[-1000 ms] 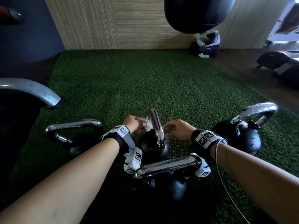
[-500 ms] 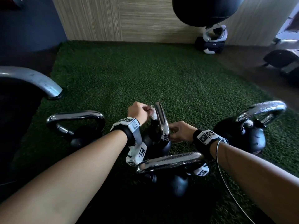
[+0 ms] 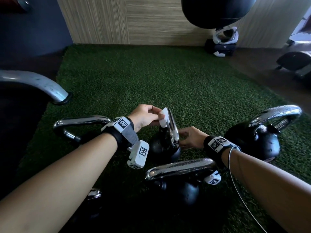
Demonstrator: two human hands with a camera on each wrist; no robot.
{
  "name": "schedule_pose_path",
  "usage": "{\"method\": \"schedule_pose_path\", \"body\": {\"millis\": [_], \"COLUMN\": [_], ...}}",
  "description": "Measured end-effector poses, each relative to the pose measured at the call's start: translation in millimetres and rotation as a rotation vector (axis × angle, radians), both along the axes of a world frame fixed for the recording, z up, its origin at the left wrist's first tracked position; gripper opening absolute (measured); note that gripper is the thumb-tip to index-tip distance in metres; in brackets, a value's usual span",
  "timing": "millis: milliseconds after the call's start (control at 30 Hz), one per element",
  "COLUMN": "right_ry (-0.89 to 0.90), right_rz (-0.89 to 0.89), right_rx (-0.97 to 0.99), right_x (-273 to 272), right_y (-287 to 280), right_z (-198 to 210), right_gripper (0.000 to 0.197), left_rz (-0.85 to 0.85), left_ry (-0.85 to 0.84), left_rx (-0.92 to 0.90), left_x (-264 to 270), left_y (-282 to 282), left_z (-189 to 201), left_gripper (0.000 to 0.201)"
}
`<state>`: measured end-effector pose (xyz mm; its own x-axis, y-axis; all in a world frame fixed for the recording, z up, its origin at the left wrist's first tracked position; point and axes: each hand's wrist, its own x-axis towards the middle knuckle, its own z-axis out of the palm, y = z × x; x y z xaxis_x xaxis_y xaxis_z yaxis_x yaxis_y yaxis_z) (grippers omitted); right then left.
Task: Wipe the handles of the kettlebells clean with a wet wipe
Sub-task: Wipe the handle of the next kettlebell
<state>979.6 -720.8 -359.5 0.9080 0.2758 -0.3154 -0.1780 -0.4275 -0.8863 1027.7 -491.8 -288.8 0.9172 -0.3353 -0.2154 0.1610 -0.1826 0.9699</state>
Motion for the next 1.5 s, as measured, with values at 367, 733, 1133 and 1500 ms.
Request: {"method": "schedule_pose_path", "body": {"millis": [367, 733, 1133, 1500], "right_ry": [-0.051, -0.056, -0.092, -0.508], "right_rz": [0.065, 0.074, 0.145, -0.056], "right_rx": [-0.157, -0.258, -0.516, -0.245], "right_x": [1, 2, 9, 11], "right_y": [-1, 3, 3, 1], "right_z": [13, 18, 37, 129], "right_gripper": [0.033, 0.037, 0.025, 0.038], "left_rz": [-0.313, -0.495, -0.415, 0.074], "left_ry": [-0.184, -0.742, -0.666, -0.183], "left_rx": [0.180, 0.354, 0.505, -0.080], "left_x": [-34, -61, -55, -12], "left_y": [5, 14, 16, 22], "left_z": [5, -13, -41, 56], "left_gripper": [0.014, 0.017, 0.020, 0.021]}}
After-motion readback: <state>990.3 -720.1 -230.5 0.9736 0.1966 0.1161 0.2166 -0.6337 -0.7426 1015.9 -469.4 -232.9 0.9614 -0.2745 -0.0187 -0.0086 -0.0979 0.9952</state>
